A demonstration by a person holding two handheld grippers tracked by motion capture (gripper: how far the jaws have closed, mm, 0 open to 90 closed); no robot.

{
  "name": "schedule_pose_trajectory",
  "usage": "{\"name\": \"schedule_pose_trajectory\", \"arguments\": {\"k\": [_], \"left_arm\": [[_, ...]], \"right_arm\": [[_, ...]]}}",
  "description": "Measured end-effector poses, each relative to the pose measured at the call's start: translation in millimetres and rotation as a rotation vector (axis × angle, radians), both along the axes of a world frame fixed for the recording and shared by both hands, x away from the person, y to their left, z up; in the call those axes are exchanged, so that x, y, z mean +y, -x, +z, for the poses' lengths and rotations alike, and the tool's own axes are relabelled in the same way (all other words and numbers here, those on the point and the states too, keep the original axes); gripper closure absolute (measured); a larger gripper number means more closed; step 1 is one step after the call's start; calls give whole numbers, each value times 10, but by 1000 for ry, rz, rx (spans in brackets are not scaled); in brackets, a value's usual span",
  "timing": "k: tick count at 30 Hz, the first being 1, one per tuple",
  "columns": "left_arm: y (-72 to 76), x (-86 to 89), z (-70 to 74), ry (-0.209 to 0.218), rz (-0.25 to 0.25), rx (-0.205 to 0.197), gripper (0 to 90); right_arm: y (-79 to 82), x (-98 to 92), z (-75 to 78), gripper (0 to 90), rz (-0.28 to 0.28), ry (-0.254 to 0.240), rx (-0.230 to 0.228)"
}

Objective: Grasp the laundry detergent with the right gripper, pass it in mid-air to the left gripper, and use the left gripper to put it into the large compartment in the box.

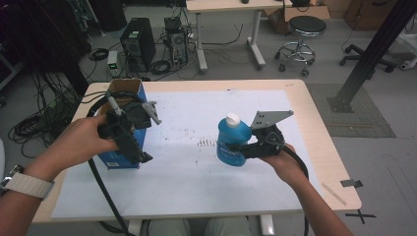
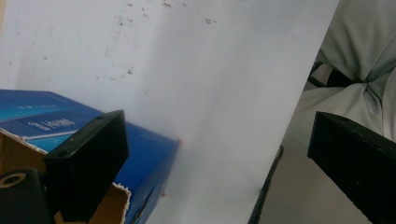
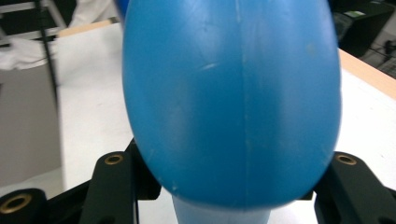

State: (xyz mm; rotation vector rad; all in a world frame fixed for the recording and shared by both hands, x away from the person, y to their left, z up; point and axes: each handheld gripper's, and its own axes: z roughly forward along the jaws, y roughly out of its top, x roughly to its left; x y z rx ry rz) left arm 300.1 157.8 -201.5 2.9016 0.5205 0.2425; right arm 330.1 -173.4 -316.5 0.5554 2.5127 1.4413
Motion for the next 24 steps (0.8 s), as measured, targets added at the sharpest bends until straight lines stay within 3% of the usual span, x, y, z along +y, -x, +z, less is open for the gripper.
{"name": "schedule_pose_trajectory", "arguments": {"k": [13, 24], "left_arm": [[-2, -333, 300, 8, -61, -2, 60], [-23, -600, 475, 3, -126, 23, 60]], "right_arm": [[101, -133, 344, 441, 156, 17, 10], [110, 5, 472, 442, 286, 22, 17]]}}
